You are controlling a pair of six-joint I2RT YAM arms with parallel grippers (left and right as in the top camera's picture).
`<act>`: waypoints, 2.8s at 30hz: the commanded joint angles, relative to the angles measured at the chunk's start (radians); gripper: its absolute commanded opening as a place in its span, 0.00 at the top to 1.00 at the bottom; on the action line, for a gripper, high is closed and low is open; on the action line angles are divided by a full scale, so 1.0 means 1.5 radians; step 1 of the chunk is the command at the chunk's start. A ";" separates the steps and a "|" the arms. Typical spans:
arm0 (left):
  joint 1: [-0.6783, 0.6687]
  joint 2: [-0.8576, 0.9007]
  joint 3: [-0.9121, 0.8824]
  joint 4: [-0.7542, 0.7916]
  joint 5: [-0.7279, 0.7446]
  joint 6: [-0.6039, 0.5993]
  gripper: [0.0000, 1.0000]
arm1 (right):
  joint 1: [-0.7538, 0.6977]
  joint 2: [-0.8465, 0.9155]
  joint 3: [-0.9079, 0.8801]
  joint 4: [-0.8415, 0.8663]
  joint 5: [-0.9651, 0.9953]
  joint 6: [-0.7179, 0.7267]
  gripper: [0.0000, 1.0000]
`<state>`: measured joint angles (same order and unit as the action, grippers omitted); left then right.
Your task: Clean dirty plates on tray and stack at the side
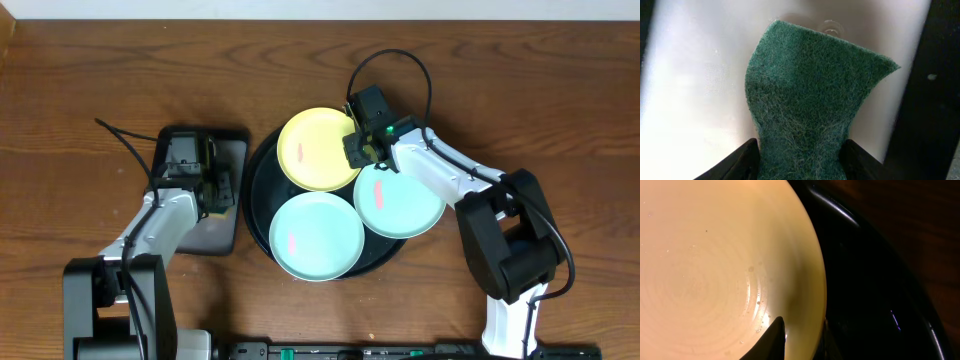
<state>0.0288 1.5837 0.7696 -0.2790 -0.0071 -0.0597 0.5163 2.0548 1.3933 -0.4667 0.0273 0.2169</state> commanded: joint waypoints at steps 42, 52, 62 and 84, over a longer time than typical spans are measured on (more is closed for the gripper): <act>-0.001 -0.325 -0.008 -0.018 -0.003 -0.004 0.93 | 0.006 0.006 0.002 0.004 -0.006 0.035 0.99; -0.001 -0.325 -0.008 -0.022 -0.003 -0.004 0.93 | 0.005 -0.002 0.002 0.004 -0.006 0.034 0.57; -0.001 -0.304 -0.008 -0.025 -0.003 -0.004 0.93 | 0.006 -0.002 0.002 0.004 -0.006 0.035 0.01; -0.001 -0.304 -0.009 -0.068 -0.003 -0.019 0.93 | 0.006 -0.002 0.002 0.004 -0.006 0.035 0.01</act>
<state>0.0261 1.1271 0.7593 -0.3744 -0.0044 -0.0788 0.5163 2.0548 1.3933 -0.4595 0.0154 0.2646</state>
